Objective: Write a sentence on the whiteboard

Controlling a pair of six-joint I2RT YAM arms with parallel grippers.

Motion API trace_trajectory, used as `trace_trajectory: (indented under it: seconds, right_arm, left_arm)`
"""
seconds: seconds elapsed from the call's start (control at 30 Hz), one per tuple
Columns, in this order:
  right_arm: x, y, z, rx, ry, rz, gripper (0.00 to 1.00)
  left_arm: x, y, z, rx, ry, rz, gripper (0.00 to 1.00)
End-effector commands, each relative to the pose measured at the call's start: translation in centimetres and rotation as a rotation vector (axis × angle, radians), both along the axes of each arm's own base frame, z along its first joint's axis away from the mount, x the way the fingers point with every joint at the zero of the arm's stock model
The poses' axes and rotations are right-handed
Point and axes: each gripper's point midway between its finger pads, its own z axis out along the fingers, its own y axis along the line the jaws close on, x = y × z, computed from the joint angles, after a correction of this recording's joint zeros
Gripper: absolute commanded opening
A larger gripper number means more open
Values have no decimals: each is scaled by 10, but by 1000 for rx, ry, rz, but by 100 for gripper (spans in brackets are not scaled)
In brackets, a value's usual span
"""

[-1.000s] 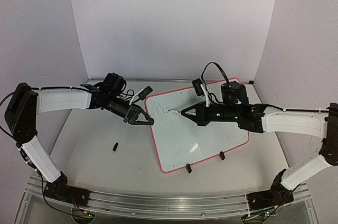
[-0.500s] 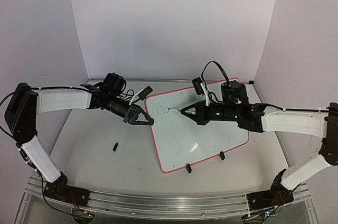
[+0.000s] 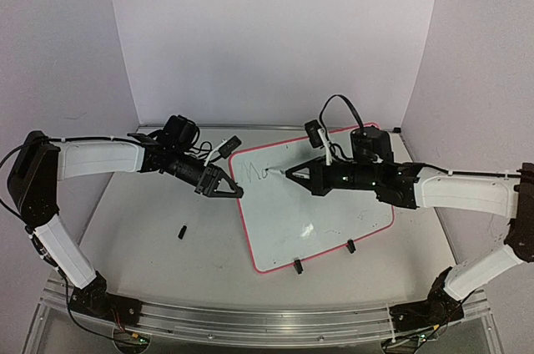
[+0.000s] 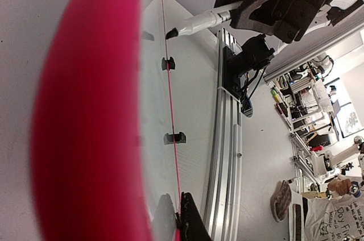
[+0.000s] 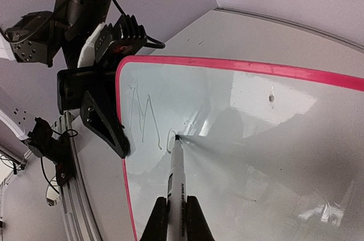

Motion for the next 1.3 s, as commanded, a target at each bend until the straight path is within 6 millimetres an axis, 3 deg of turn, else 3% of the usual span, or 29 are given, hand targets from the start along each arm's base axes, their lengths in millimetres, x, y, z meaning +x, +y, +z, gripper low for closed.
trace_trajectory:
  seconds: [0.0, 0.37, 0.7, 1.27]
  right_arm:
    - [0, -6, 45, 87, -87, -21, 0]
    - [12, 3, 25, 47, -61, -30, 0]
    - [25, -2, 13, 3, -58, -98, 0]
    - [10, -23, -24, -63, 23, -129, 0]
  left_arm:
    - [-4, -6, 10, -20, -62, -43, 0]
    - [-4, -6, 9, -19, -61, -44, 0]
    - [-5, -6, 10, -21, -61, -45, 0]
    - [-5, -6, 10, -21, -61, -46, 0]
